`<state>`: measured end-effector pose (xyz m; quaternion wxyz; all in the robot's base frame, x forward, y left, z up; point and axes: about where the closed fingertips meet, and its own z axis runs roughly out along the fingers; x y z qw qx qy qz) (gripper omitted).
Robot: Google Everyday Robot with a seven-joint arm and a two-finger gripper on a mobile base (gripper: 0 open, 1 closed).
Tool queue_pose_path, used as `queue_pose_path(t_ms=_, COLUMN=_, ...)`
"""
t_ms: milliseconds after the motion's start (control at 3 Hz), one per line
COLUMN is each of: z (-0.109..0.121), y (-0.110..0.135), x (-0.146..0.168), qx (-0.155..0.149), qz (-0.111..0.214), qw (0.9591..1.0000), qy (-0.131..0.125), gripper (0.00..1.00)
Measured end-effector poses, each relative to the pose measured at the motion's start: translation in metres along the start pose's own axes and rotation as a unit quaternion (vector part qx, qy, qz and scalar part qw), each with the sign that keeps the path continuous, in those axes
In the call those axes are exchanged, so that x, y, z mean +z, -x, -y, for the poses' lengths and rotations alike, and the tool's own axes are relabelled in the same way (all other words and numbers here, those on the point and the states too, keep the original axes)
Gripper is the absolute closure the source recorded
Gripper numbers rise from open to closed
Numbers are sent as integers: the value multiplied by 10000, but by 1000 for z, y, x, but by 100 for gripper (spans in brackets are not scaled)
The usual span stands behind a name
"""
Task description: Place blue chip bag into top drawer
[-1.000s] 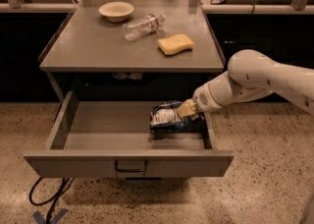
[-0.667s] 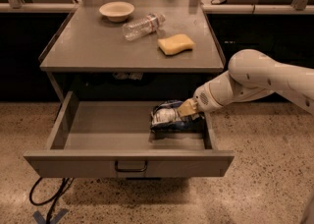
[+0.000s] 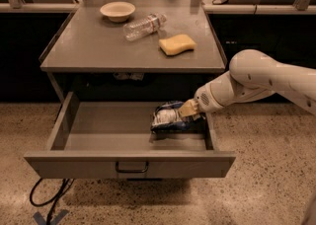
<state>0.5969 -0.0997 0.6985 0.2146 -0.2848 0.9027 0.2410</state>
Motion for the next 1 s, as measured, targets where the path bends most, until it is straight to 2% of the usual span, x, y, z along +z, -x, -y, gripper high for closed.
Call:
queue_pose_path(t_ms=333, z=0, y=0, x=0, qx=0, qz=0, qw=10000, qy=0, gripper=15)
queue_pose_path(t_ms=667, z=0, y=0, x=0, qx=0, qz=0, qw=10000, qy=0, gripper=0)
queue_pose_path(t_ms=1000, z=0, y=0, x=0, qx=0, qz=0, qw=10000, qy=0, gripper=0)
